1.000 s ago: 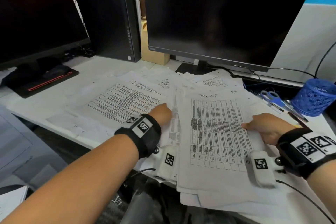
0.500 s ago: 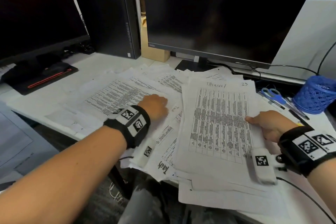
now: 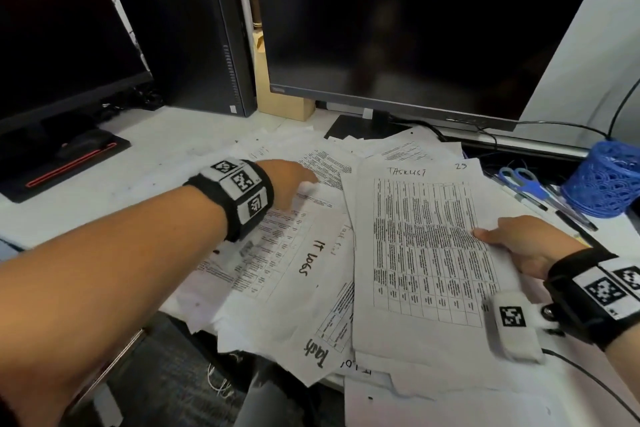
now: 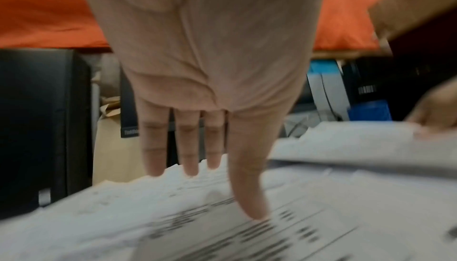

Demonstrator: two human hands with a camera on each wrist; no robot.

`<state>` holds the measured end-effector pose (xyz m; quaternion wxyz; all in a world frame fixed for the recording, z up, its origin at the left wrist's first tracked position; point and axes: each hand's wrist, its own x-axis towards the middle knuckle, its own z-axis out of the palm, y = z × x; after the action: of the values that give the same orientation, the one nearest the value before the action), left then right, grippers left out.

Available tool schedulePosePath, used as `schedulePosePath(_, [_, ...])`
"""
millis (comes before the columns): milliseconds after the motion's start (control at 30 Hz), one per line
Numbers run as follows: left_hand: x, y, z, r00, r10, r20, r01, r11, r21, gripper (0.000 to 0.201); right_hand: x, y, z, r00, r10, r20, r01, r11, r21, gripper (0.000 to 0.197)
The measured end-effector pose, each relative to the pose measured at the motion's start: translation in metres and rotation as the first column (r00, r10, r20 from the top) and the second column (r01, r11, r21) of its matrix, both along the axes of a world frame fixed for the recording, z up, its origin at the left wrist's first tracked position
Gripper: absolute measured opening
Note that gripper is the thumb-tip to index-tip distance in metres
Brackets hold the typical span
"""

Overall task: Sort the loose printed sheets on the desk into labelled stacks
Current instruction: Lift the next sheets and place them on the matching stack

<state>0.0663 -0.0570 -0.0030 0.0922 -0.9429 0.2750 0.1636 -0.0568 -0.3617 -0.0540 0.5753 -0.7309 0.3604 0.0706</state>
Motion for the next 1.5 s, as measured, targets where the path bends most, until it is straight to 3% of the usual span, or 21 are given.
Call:
schedulePosePath(100, [0.031, -0.011, -0.002, 0.996, -0.077, -0.04, 0.084, 0.97, 0.23, 0.098, 0.002, -0.003, -0.004, 1.0, 0.014, 0.025, -0.014, 1.0, -0.001, 0.041])
schedulePosePath(167, [0.044, -0.018, -0.004, 0.995, -0.077, -0.065, 0.093, 0.948, 0.306, 0.107, 0.003, -0.005, -0.008, 1.0, 0.005, 0.019, -0.004, 0.999, -0.032, 0.041])
schedulePosePath(267, [0.056, -0.027, -0.015, 0.993, -0.112, -0.024, 0.114, 0.929, 0.351, 0.09, 0.005, -0.003, -0.012, 0.999, 0.033, 0.013, -0.032, 0.997, -0.071, 0.04])
schedulePosePath(333, [0.062, -0.028, -0.021, 0.989, -0.102, -0.107, 0.135, 0.921, 0.366, 0.068, 0.006, -0.009, -0.015, 1.0, 0.02, 0.022, -0.019, 0.998, -0.057, 0.039])
schedulePosePath(400, [0.067, -0.025, -0.022, 0.974, -0.047, -0.221, 0.114, 0.947, 0.3, 0.047, 0.007, -0.018, -0.019, 1.0, 0.007, 0.021, -0.007, 1.0, -0.015, 0.024])
schedulePosePath(467, [0.068, -0.018, -0.018, 0.973, -0.047, -0.226, 0.102, 0.965, 0.24, 0.043, 0.007, -0.02, -0.018, 1.0, -0.017, 0.007, 0.017, 0.997, 0.08, 0.004])
schedulePosePath(600, [0.069, 0.009, -0.01, 0.998, 0.022, -0.054, -0.019, 0.998, 0.058, 0.042, 0.005, -0.021, -0.015, 0.999, -0.045, 0.029, 0.04, 0.987, 0.155, 0.008])
schedulePosePath(733, [0.06, 0.045, 0.022, 0.955, 0.236, 0.18, -0.197, 0.957, -0.213, 0.049, 0.001, -0.025, -0.017, 0.996, -0.074, 0.045, 0.06, 0.968, 0.244, 0.016])
schedulePosePath(833, [0.055, 0.074, 0.05, 0.904, 0.418, 0.09, -0.342, 0.834, -0.432, 0.04, -0.003, -0.029, -0.015, 0.985, -0.157, 0.074, 0.123, 0.932, 0.341, 0.015])
schedulePosePath(933, [0.05, 0.098, 0.067, 0.86, 0.503, -0.081, -0.411, 0.592, -0.693, 0.029, -0.01, -0.028, -0.011, 0.973, -0.192, 0.128, 0.116, 0.886, 0.45, 0.017])
schedulePosePath(1067, [0.036, 0.118, 0.08, 0.833, 0.512, -0.208, -0.4, 0.3, -0.866, 0.024, -0.017, -0.017, -0.004, 0.959, -0.221, 0.175, 0.084, 0.818, 0.569, 0.016])
schedulePosePath(1167, [0.026, 0.118, 0.077, 0.831, 0.454, -0.323, -0.399, 0.08, -0.914, 0.033, -0.016, -0.002, 0.009, 0.958, -0.15, 0.246, -0.026, 0.806, 0.592, 0.048])
schedulePosePath(1233, [0.014, 0.108, 0.067, 0.833, 0.359, -0.421, -0.43, -0.057, -0.901, 0.034, -0.013, 0.008, 0.019, 0.948, -0.121, 0.294, -0.085, 0.796, 0.6, 0.038])
schedulePosePath(1300, [0.001, 0.093, 0.054, 0.843, 0.254, -0.474, -0.46, -0.117, -0.88, 0.027, -0.009, 0.018, 0.027, 0.942, -0.105, 0.319, -0.108, 0.805, 0.583, 0.026])
schedulePosePath(1400, [-0.013, 0.075, 0.029, 0.815, 0.188, -0.548, -0.52, -0.179, -0.835, 0.021, -0.001, 0.034, 0.032, 0.936, -0.067, 0.347, -0.126, 0.854, 0.505, 0.031])
schedulePosePath(1500, [-0.028, 0.057, 0.01, 0.789, 0.133, -0.6, -0.582, -0.155, -0.799, 0.039, 0.005, 0.049, 0.033, 0.922, -0.044, 0.386, -0.143, 0.885, 0.444, 0.034])
